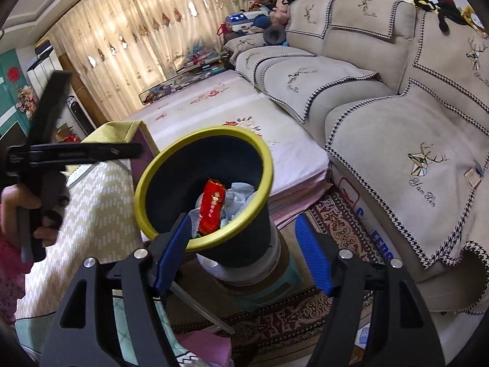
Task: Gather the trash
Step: 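Grasp the white supplement bottle with the right gripper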
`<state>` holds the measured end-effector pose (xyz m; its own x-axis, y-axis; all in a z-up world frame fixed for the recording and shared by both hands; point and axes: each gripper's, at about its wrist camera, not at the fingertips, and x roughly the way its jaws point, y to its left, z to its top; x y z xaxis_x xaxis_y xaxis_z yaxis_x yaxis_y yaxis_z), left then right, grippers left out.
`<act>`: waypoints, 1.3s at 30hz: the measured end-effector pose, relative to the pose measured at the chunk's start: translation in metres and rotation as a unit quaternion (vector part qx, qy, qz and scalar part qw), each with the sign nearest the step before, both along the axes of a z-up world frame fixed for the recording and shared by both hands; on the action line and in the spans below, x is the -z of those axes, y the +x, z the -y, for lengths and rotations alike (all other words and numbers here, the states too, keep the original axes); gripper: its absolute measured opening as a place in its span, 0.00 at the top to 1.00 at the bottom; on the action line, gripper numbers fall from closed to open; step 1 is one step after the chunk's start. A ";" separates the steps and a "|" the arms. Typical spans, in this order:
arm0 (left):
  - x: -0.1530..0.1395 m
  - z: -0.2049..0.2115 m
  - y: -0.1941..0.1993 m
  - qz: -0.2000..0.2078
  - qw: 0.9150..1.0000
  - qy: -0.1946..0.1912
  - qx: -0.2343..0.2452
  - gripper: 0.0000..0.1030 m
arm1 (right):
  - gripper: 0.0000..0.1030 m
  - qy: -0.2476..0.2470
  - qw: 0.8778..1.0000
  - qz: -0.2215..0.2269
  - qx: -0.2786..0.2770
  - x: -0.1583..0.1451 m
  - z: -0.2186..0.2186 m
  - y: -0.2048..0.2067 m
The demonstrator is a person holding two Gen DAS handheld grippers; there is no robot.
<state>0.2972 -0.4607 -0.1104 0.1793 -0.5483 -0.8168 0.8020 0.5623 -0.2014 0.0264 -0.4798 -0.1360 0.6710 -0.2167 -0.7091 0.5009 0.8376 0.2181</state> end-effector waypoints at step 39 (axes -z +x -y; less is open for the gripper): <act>-0.017 -0.474 -0.055 0.130 0.910 -0.130 -0.371 0.05 | 0.11 -0.119 0.940 -0.019 -0.319 -0.015 -0.353 0.352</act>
<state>0.2424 0.0129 -0.0933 0.7475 -0.3664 -0.5541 0.2600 0.9290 -0.2635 0.3779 -0.1268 -0.1209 0.6939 0.0652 -0.7171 -0.1160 0.9930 -0.0220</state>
